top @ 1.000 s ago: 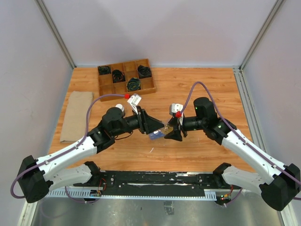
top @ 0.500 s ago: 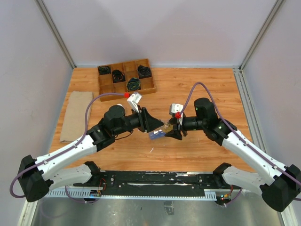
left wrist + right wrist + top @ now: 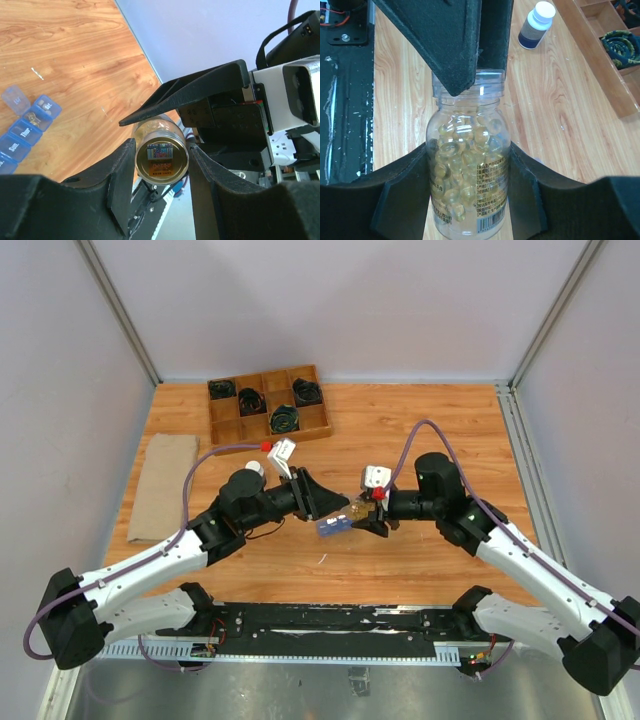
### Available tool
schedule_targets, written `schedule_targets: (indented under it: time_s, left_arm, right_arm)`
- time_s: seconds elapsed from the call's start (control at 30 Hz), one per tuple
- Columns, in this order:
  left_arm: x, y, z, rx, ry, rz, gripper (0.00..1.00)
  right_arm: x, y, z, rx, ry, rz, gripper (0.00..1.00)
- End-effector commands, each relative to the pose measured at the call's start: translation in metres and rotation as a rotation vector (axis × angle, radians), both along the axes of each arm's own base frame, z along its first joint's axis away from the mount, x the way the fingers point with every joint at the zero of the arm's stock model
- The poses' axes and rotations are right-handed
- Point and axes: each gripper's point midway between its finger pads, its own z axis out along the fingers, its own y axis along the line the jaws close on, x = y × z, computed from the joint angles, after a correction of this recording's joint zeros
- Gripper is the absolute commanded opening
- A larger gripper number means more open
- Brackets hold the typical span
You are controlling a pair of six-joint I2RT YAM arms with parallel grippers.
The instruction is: Sort the pills into containers
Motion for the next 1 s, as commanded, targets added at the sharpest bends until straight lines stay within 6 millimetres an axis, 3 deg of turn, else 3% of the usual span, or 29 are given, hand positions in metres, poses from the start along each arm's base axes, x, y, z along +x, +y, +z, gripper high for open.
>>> schedule_targets:
  time_s: [0.0,0.4,0.97]
  left_arm:
    - [0.001,0.003,-0.017,0.018,0.068,0.034,0.27]
    - [0.015,0.013,-0.029,0.09,0.084,0.127,0.28]
    - [0.014,0.012,-0.025,-0.005,0.134,0.141,0.28]
  right_arm:
    - [0.004,0.01,0.027,0.044,-0.17,0.023,0.05]
    - [0.013,0.01,0.02,-0.031,-0.251,-0.018,0.03]
    - [0.015,0.011,0.02,-0.066,-0.33,-0.036,0.02]
